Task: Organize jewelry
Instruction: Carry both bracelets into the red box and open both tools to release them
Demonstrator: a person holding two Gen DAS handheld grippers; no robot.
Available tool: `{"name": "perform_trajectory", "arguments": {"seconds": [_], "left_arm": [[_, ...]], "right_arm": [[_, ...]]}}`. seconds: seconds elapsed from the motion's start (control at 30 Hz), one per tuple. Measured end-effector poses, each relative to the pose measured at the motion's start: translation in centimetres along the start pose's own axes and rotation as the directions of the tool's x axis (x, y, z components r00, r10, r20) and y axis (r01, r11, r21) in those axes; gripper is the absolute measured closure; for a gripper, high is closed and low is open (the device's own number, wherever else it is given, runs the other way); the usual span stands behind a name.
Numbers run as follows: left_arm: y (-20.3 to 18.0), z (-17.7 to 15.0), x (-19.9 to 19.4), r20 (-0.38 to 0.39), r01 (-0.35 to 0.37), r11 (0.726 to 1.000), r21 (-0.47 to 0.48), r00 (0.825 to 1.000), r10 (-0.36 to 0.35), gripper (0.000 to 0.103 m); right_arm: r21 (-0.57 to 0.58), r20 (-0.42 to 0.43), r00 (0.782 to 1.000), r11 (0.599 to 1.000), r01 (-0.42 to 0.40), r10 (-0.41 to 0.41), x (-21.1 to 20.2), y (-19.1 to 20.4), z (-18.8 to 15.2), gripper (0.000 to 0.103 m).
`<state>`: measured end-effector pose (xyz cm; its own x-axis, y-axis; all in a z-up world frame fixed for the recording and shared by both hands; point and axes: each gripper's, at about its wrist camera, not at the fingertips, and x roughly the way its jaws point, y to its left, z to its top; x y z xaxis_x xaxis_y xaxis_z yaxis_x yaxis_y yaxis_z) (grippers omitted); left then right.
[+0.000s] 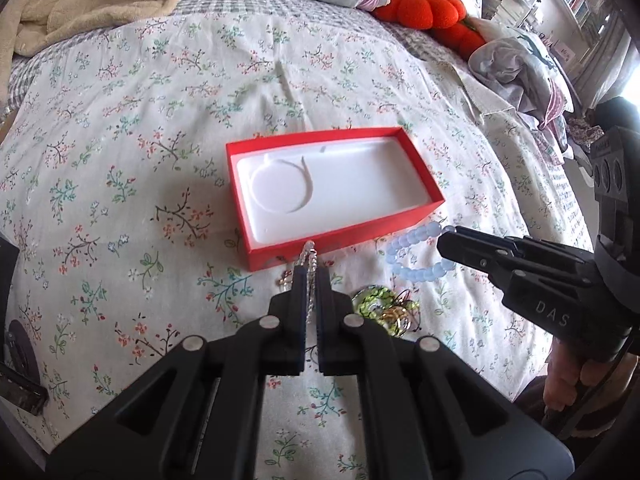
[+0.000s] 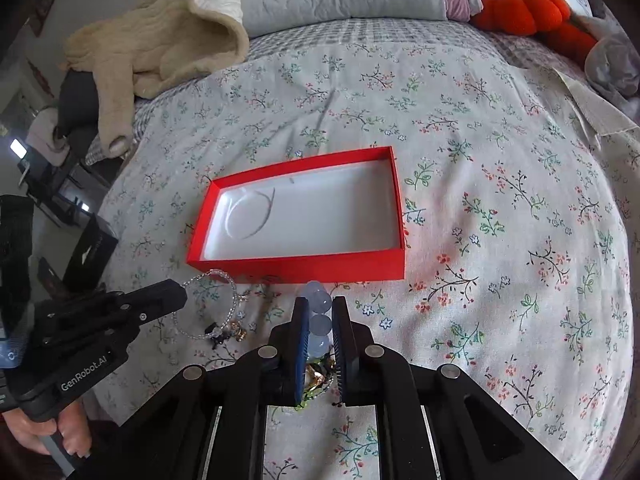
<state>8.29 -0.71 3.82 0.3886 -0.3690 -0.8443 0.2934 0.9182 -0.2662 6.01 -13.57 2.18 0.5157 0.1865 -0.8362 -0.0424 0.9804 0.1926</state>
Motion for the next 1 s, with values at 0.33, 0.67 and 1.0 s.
{"name": "perform_trajectory", "arguments": {"seconds": [0.33, 0.67, 1.0], "left_arm": [[-1.3, 3.3, -1.2, 0.124, 0.094, 0.995, -0.034, 0.988, -0.089, 0.098], [0.2, 4.8, 2.4, 0.109, 0.070, 0.991, -0.113, 0.992, -0.058, 0.098], [1.8, 4.7, 4.5, 0.073, -0.085, 0.992, -0.096, 0.993, 0.093, 0.098]], "right_arm": [[0.066, 0.140, 0.989, 0.996, -0.056, 0.046, -3.0, -0.2, 3.5, 0.092], [0.055, 0.184, 0.979, 0.993, -0.102, 0.091, -0.9, 0.7, 6.3, 0.091], [0.101, 0.083, 0.996, 0.995, 0.017, -0.026, 3.5, -2.4, 6.2, 0.091]]}}
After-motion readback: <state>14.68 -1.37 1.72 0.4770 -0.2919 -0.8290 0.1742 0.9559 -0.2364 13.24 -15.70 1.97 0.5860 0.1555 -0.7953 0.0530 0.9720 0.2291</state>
